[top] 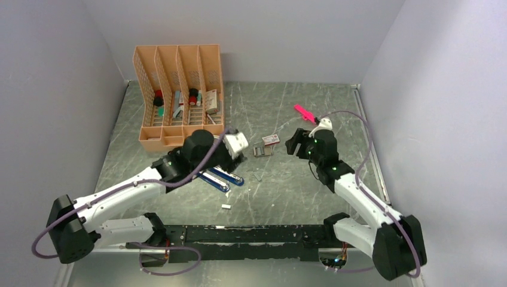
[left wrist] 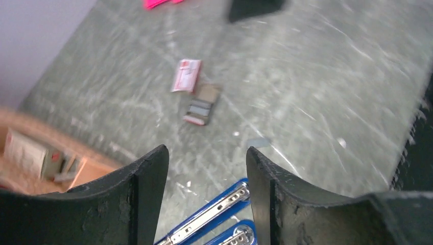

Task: Load the staples into the stapler
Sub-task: Place the staple at the center of the board, then pick up several staples from the staple box.

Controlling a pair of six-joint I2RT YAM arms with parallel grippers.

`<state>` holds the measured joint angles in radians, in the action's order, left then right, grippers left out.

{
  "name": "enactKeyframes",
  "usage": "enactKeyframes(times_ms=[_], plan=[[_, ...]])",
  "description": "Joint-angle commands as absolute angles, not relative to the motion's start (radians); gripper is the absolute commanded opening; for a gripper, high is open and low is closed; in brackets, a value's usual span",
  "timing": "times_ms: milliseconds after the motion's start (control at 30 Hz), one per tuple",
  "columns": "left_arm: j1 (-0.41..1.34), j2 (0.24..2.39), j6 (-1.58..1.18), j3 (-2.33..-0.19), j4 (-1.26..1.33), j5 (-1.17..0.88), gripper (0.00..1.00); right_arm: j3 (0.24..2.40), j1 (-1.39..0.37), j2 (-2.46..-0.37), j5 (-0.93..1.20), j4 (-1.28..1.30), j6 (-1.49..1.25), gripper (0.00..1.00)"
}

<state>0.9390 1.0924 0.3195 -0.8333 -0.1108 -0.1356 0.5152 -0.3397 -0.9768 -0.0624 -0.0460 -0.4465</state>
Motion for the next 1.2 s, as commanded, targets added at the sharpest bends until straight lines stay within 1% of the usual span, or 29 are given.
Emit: enactKeyframes(times_ms=[0, 67, 133, 300, 433, 600, 867, 1167], plan=[[0.784, 1.153, -0.009, -0.902, -0.068, 0.086, 0.61, 0.617, -0.343, -1.107, 0.060, -0.006, -0.371, 0.70], [0.701, 1.209, -0.093, -0.972, -0.157, 0.031, 0.60, 0.664, -0.367, -1.200, 0.084, 0.006, -0.352, 0.65], [0.658, 1.253, -0.124, -1.036, -0.222, -0.011, 0.60, 0.722, -0.405, -1.284, 0.092, 0.022, -0.325, 0.61], [0.629, 1.338, -0.127, -1.149, -0.344, -0.027, 0.61, 0.873, -0.527, -1.472, 0.052, 0.072, -0.279, 0.52], [0.620, 1.383, -0.110, -1.177, -0.395, 0.007, 0.61, 0.928, -0.553, -1.573, 0.040, 0.067, -0.303, 0.49], [0.615, 1.438, -0.097, -1.197, -0.464, 0.034, 0.56, 0.951, -0.554, -1.646, 0.026, 0.056, -0.313, 0.44], [0.614, 1.431, -0.088, -1.183, -0.459, 0.029, 0.56, 0.954, -0.554, -1.689, 0.019, 0.048, -0.343, 0.41], [0.617, 1.454, -0.080, -1.192, -0.481, 0.018, 0.52, 0.981, -0.554, -1.748, 0.001, 0.029, -0.361, 0.37]])
